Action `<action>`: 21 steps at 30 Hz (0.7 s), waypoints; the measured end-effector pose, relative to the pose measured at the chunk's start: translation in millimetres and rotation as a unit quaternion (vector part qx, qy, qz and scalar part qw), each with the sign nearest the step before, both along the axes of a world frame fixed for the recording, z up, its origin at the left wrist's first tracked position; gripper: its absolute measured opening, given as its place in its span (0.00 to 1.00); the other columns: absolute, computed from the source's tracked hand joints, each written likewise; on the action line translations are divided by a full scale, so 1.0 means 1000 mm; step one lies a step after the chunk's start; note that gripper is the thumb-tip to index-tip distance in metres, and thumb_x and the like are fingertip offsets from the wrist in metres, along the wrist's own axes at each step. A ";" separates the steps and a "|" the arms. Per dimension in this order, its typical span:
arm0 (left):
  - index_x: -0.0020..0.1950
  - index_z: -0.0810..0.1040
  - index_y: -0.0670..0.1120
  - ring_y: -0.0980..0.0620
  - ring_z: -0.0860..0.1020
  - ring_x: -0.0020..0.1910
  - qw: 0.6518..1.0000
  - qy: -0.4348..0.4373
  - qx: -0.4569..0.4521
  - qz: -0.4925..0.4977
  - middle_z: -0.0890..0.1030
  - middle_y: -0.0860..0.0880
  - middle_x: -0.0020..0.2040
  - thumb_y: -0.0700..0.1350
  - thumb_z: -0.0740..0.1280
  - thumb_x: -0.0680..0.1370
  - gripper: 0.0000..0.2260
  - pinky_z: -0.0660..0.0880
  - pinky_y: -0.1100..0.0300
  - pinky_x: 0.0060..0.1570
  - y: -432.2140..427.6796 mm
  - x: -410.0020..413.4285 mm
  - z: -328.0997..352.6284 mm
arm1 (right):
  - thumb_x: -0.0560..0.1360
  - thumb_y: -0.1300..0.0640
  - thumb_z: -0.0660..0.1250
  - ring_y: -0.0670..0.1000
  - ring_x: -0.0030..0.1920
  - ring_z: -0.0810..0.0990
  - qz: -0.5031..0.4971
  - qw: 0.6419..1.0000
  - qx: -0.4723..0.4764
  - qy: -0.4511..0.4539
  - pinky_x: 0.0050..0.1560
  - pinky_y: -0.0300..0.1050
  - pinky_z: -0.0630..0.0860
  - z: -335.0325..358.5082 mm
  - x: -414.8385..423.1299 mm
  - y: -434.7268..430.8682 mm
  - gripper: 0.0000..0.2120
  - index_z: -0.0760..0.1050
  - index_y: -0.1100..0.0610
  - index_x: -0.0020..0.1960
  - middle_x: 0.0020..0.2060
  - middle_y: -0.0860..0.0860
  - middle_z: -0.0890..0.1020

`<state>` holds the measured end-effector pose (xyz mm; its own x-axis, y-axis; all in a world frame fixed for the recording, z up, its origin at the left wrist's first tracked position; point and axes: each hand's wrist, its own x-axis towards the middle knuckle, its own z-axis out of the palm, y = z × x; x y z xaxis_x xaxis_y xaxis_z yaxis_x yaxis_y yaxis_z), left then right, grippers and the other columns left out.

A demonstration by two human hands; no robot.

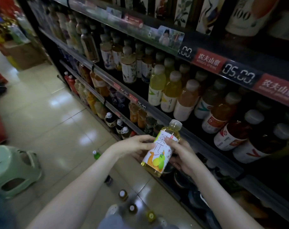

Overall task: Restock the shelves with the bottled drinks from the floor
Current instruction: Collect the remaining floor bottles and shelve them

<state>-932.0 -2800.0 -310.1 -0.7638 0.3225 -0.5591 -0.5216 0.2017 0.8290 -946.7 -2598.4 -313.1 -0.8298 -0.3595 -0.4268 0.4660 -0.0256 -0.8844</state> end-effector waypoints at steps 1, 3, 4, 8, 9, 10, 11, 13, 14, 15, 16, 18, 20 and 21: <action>0.65 0.73 0.55 0.50 0.82 0.51 1.000 -0.010 0.012 -0.016 0.83 0.51 0.54 0.54 0.70 0.75 0.20 0.79 0.56 0.52 -0.008 -0.003 0.001 | 0.73 0.53 0.71 0.57 0.47 0.84 -0.020 1.000 -0.005 0.004 0.33 0.41 0.78 0.002 0.000 -0.005 0.17 0.75 0.58 0.59 0.49 0.57 0.85; 0.68 0.70 0.55 0.46 0.80 0.58 0.997 -0.040 0.048 -0.040 0.81 0.49 0.59 0.52 0.72 0.73 0.25 0.75 0.51 0.60 -0.026 -0.008 -0.002 | 0.70 0.53 0.72 0.59 0.51 0.83 -0.052 0.999 -0.015 0.007 0.45 0.50 0.80 0.004 0.001 -0.020 0.20 0.75 0.58 0.60 0.51 0.58 0.84; 0.70 0.68 0.54 0.45 0.78 0.61 0.995 -0.055 0.070 -0.053 0.80 0.47 0.62 0.50 0.72 0.74 0.26 0.73 0.50 0.63 -0.035 -0.010 -0.002 | 0.71 0.54 0.71 0.60 0.52 0.83 -0.064 0.998 -0.021 0.009 0.48 0.53 0.80 0.005 0.002 -0.029 0.19 0.74 0.58 0.60 0.51 0.58 0.84; 0.67 0.72 0.43 0.46 0.77 0.59 0.986 -0.047 0.092 -0.133 0.78 0.41 0.63 0.46 0.67 0.77 0.19 0.72 0.53 0.63 -0.071 -0.017 0.008 | 0.76 0.57 0.66 0.59 0.50 0.84 -0.121 0.991 -0.050 0.008 0.49 0.56 0.81 0.019 0.012 -0.071 0.16 0.73 0.61 0.62 0.51 0.60 0.84; 0.65 0.74 0.42 0.45 0.77 0.59 0.984 -0.038 0.082 -0.151 0.78 0.39 0.63 0.47 0.68 0.76 0.19 0.72 0.54 0.63 -0.081 -0.020 0.010 | 0.76 0.56 0.66 0.60 0.51 0.84 -0.132 0.989 -0.060 0.002 0.50 0.57 0.81 0.020 0.015 -0.081 0.18 0.72 0.62 0.63 0.51 0.60 0.84; 0.63 0.76 0.41 0.46 0.78 0.58 0.984 -0.027 0.063 -0.164 0.78 0.39 0.62 0.49 0.68 0.74 0.20 0.73 0.56 0.61 -0.090 -0.024 0.012 | 0.75 0.56 0.67 0.61 0.51 0.83 -0.145 0.987 -0.072 -0.005 0.51 0.58 0.81 0.021 0.016 -0.091 0.20 0.71 0.63 0.64 0.52 0.62 0.83; 0.61 0.77 0.41 0.48 0.79 0.55 0.984 -0.010 0.041 -0.172 0.80 0.39 0.60 0.50 0.69 0.72 0.20 0.74 0.58 0.58 -0.099 -0.026 0.016 | 0.74 0.55 0.69 0.65 0.51 0.82 -0.157 0.984 -0.081 -0.012 0.53 0.59 0.79 0.021 0.018 -0.101 0.22 0.71 0.64 0.64 0.53 0.63 0.82; 0.60 0.78 0.42 0.52 0.80 0.51 0.982 0.029 0.002 -0.184 0.82 0.43 0.57 0.53 0.71 0.69 0.23 0.75 0.60 0.55 -0.116 -0.030 0.021 | 0.71 0.53 0.73 0.67 0.50 0.77 -0.162 0.983 -0.089 -0.020 0.55 0.59 0.73 0.024 0.021 -0.119 0.28 0.69 0.64 0.65 0.54 0.66 0.81; 0.59 0.78 0.44 0.53 0.80 0.51 0.981 0.049 -0.015 -0.186 0.82 0.45 0.56 0.55 0.72 0.67 0.24 0.75 0.59 0.56 -0.124 -0.030 0.021 | 0.71 0.51 0.73 0.66 0.51 0.77 -0.157 0.983 -0.089 -0.019 0.56 0.60 0.72 0.027 0.023 -0.127 0.29 0.69 0.64 0.66 0.55 0.68 0.80; 0.58 0.78 0.47 0.53 0.80 0.52 0.980 0.070 -0.033 -0.184 0.83 0.48 0.55 0.58 0.73 0.65 0.25 0.74 0.56 0.58 -0.131 -0.030 0.020 | 0.72 0.51 0.72 0.66 0.54 0.79 -0.154 0.984 -0.090 -0.014 0.59 0.62 0.73 0.031 0.026 -0.135 0.28 0.68 0.63 0.66 0.56 0.66 0.80; 0.56 0.77 0.49 0.53 0.80 0.52 0.979 0.085 -0.049 -0.181 0.83 0.49 0.54 0.60 0.74 0.63 0.26 0.74 0.53 0.59 -0.138 -0.030 0.019 | 0.73 0.52 0.71 0.64 0.56 0.80 -0.155 0.983 -0.092 -0.008 0.60 0.64 0.74 0.034 0.030 -0.143 0.27 0.68 0.62 0.67 0.56 0.64 0.81; 0.54 0.77 0.51 0.53 0.80 0.50 0.976 0.104 -0.065 -0.179 0.83 0.51 0.51 0.61 0.75 0.62 0.25 0.75 0.51 0.55 -0.148 -0.027 0.020 | 0.74 0.52 0.69 0.61 0.57 0.81 -0.165 0.983 -0.082 -0.003 0.60 0.66 0.74 0.039 0.037 -0.153 0.23 0.69 0.57 0.66 0.56 0.60 0.82; 0.52 0.76 0.51 0.56 0.79 0.45 0.973 0.123 -0.074 -0.182 0.82 0.54 0.46 0.59 0.76 0.63 0.23 0.73 0.57 0.48 -0.155 -0.022 0.026 | 0.75 0.52 0.68 0.59 0.55 0.82 -0.166 0.984 -0.056 0.013 0.58 0.63 0.77 0.044 0.044 -0.158 0.20 0.70 0.53 0.65 0.55 0.57 0.83; 0.51 0.76 0.51 0.60 0.79 0.42 0.970 0.140 -0.083 -0.181 0.81 0.56 0.43 0.58 0.76 0.64 0.21 0.73 0.62 0.45 -0.157 -0.018 0.031 | 0.75 0.51 0.68 0.57 0.54 0.83 -0.167 0.985 -0.037 0.024 0.56 0.61 0.78 0.047 0.047 -0.160 0.19 0.71 0.53 0.64 0.54 0.55 0.84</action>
<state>-950.0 -2957.5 -279.5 -0.7470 0.5204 -0.4137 -0.1516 0.4725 0.8682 -899.8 -2757.9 -266.3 -0.9261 -0.0908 -0.3663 0.3774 -0.2362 -0.8954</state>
